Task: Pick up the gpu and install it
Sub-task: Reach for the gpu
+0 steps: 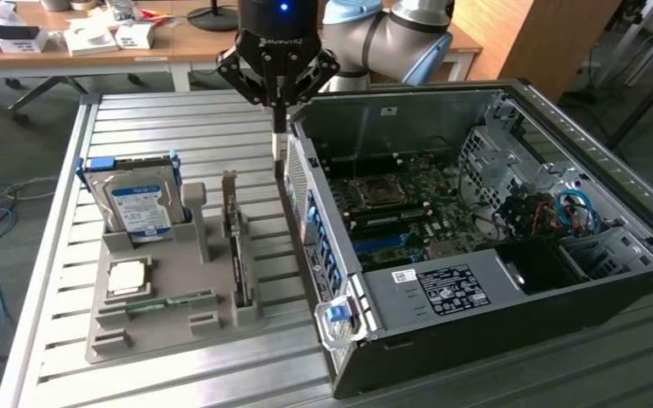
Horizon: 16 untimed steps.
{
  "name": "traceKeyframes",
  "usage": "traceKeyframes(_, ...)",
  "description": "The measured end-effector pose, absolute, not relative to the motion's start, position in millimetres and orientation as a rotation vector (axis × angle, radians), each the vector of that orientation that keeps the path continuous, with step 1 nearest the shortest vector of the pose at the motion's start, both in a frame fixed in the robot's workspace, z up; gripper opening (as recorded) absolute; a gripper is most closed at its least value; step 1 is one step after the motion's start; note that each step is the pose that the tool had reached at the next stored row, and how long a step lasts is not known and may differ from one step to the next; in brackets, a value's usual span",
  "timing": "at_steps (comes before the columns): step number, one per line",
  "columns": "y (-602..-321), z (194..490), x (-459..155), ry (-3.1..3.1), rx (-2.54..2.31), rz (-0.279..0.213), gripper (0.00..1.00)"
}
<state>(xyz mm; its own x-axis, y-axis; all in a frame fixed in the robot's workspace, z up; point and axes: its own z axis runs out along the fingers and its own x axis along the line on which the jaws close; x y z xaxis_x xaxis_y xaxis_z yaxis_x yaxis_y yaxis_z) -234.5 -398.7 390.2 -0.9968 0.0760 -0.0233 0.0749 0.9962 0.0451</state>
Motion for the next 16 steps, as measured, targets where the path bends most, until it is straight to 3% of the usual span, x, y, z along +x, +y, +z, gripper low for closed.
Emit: traceKeyframes(16, -398.7, 389.3, -268.6, 3.114, 0.118, 0.069, 0.11)
